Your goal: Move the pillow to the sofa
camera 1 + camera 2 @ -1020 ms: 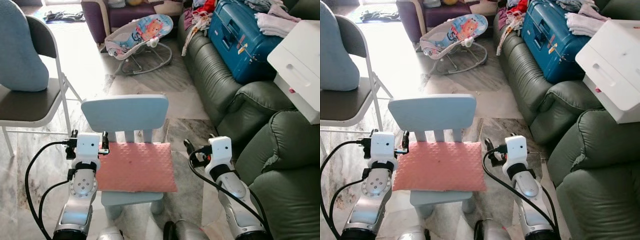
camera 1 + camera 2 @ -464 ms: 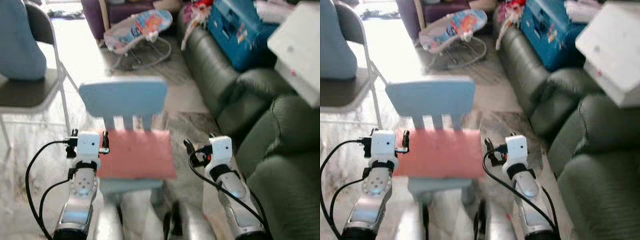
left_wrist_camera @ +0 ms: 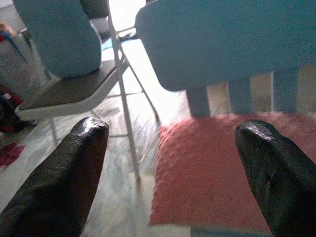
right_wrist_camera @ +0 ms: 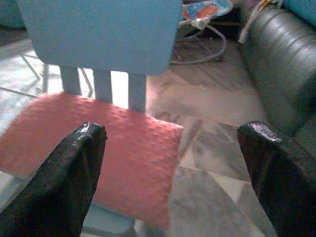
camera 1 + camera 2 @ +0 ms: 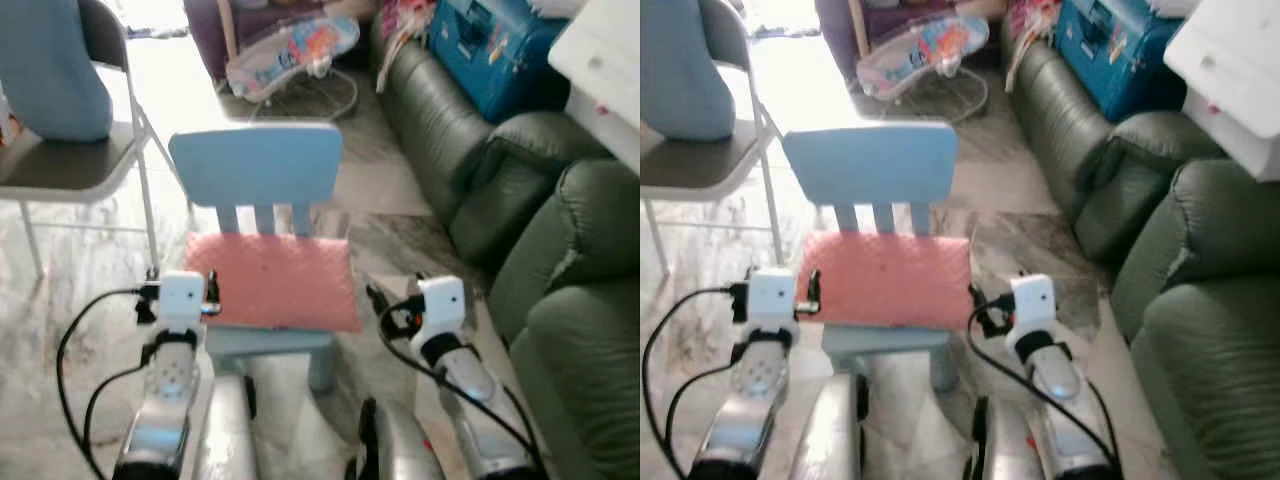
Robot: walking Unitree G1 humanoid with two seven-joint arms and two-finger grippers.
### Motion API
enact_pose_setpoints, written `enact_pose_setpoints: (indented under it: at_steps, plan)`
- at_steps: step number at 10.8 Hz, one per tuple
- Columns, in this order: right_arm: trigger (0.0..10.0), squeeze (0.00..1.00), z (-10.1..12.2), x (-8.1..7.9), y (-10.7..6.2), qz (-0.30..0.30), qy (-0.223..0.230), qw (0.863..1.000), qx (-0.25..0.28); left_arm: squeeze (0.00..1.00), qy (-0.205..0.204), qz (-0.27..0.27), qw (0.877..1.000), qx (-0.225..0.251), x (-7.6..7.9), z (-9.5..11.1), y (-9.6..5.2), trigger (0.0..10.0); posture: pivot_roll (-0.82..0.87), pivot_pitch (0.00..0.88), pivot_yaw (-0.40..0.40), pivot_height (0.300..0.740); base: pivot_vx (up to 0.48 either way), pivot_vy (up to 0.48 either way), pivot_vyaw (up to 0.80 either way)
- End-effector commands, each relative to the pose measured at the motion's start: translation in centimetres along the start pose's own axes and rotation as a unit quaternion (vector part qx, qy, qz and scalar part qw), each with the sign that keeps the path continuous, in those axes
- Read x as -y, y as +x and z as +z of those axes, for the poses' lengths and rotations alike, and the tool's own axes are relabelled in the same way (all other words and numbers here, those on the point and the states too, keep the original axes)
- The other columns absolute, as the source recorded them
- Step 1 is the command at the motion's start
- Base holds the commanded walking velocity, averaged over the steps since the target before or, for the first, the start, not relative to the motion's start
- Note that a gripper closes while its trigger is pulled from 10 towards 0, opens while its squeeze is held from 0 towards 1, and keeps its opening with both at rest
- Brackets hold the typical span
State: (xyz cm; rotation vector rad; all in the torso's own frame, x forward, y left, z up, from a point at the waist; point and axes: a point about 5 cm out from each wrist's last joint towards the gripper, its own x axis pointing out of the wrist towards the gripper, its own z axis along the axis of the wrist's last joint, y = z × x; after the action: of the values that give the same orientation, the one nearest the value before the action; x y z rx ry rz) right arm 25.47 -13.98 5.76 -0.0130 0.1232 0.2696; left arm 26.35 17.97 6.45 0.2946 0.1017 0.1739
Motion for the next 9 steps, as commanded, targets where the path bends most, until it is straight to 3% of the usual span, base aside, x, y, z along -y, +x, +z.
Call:
enact_pose_setpoints:
  at_steps: [1,5,9]
  plan:
    - [10.0,0.0,0.37,-0.2,0.09,0.006,-0.002,1.0,0.007,0.0,0.005,0.001,1.0,0.009,-0.13,0.54,0.31,10.0,0.0,0.109,-0.054,0.632,0.0,0.0,0.79]
    - [10.0,0.0,0.38,-0.32,0.18,0.006,0.003,1.0,0.006,0.0,0.014,0.004,1.0,0.007,-0.11,0.37,0.33,10.0,0.0,0.111,-0.054,0.632,0.0,0.0,0.76]
    - [10.0,0.0,0.56,0.0,0.39,-0.002,0.009,1.0,0.009,0.0,0.015,-0.001,1.0,0.002,-0.04,0.15,0.18,10.0,0.0,0.118,-0.056,0.628,0.0,0.0,0.0]
